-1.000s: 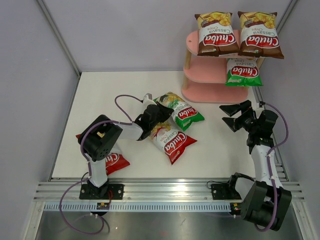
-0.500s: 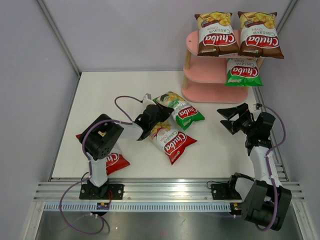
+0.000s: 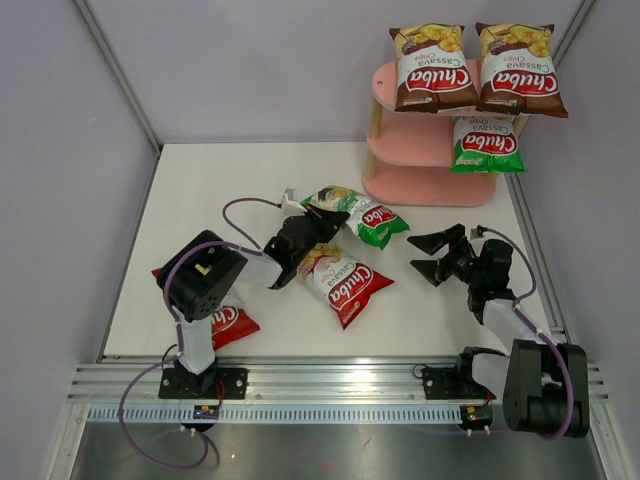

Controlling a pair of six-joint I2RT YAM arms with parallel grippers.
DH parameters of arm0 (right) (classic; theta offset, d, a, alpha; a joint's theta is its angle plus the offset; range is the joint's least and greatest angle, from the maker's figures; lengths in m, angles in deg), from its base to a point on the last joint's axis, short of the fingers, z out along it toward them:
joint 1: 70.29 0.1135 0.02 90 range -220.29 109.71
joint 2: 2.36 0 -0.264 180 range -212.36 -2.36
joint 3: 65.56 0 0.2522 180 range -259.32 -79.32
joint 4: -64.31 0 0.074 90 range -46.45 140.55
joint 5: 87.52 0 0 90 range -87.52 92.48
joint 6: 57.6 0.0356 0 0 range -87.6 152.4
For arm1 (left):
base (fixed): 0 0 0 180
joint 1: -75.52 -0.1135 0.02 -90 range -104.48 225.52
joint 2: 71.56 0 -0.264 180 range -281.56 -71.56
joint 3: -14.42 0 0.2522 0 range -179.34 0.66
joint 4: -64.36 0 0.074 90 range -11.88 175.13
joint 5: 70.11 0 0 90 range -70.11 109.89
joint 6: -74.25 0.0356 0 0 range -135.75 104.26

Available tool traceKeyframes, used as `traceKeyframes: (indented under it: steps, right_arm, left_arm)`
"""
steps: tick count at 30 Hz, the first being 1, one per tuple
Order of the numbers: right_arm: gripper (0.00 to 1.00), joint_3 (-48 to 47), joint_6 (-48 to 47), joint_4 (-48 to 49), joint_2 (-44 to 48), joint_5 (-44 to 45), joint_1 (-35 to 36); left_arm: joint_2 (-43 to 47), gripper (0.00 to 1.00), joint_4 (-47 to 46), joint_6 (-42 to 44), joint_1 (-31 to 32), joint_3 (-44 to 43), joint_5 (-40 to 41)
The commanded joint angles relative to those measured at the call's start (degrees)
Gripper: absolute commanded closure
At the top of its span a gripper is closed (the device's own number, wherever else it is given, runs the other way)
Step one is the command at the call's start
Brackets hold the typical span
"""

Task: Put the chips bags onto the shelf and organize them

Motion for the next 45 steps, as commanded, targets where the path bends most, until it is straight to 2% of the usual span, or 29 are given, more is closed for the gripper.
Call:
traceKeyframes:
  steps: [1,7,13,14,23,32,33,38,43,45]
  right_arm:
    - [0.06,1.7,7.6,7.5,2.1,4.5,1.4]
    - [0.05,2.5,14.9,9.0,2.1,7.1,2.5]
    - [0.04,1.3,22.8,21.3,-7.9,4.6,2.7]
    - [0.05,0.8,23.4,24.8,-10.3,4.5,2.8]
    - [0.02,-2.0,24.2,31.6,-15.0,4.6,4.8]
    - [0.00,-6.4,28.7,30.7,-19.1,-0.6,6.5]
    - [0.01,-6.9,28.7,30.2,-19.4,-1.6,8.8]
    - [0.00,-10.2,23.8,18.0,-16.4,-2.0,10.1]
    - [0.01,-10.8,25.0,17.1,-15.9,-1.3,10.5]
    - [0.10,-11.0,25.5,18.1,-16.2,-1.2,10.6]
  left_arm:
    - [3.3,1.00,-12.4,-1.4,-0.2,0.5,-0.5]
    - [3.6,1.00,-15.8,-1.7,0.5,0.8,-1.2]
    - [4.1,1.00,-20.1,-1.4,1.7,2.5,-1.5]
    - [4.1,1.00,-21.4,-1.5,1.8,3.0,-1.7]
    - [5.2,1.00,-25.3,-1.4,3.3,5.1,-2.3]
    - [6.8,1.00,-29.2,-0.9,3.6,6.3,-5.1]
    - [6.8,1.00,-29.8,0.1,3.8,6.1,-6.2]
    - [7.0,1.00,-33.2,3.6,4.2,5.8,-9.5]
    - [6.5,1.00,-36.5,4.8,5.1,6.2,-11.4]
    - [6.4,1.00,-37.6,5.2,5.5,6.4,-12.1]
